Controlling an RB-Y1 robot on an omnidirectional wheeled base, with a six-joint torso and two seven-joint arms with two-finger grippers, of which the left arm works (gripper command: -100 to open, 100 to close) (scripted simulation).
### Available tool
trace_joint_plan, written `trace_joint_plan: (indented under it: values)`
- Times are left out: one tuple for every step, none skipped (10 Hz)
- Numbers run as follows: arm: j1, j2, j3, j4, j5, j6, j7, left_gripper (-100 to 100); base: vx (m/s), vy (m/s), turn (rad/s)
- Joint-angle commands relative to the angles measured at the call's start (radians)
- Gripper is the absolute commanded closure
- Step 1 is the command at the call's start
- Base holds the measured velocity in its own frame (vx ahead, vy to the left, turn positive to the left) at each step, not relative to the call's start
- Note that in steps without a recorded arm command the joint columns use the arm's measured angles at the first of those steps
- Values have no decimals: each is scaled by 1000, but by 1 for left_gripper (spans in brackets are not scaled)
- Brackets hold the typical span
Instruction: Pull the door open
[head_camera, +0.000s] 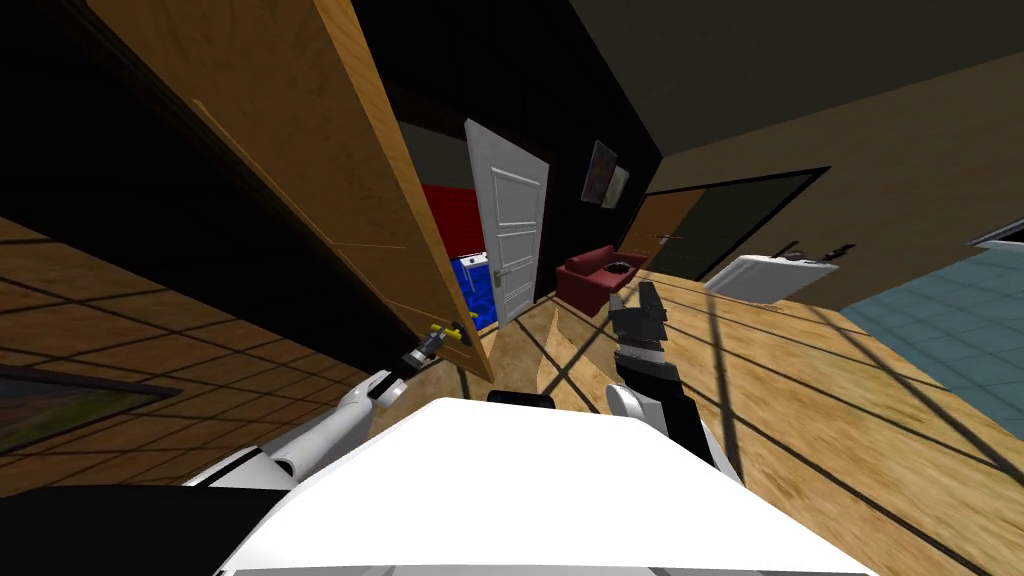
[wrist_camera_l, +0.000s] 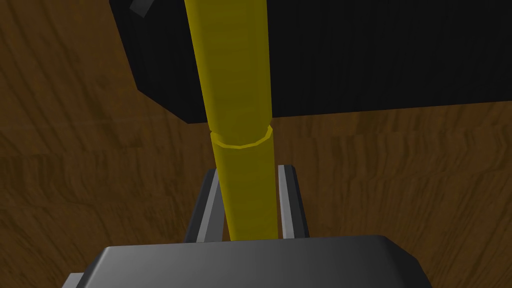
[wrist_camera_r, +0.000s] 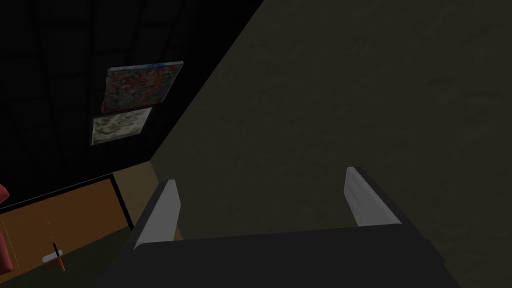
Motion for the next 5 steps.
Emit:
trace_joint_plan:
  values:
    - [16,2,-11,2,-2,-28,3,100,-174,120,-137]
    - [20,7,-15,10,-1,-45,6,100,-166,127,-145]
    - [24,12,-19,16,-1,-62,10,100,-199,142,-190]
    - [27,17,-23,23,0,-76,13,100,-197,130,-178]
    - [29,20,-26,28,0,-88,15,100,-195,95,-128]
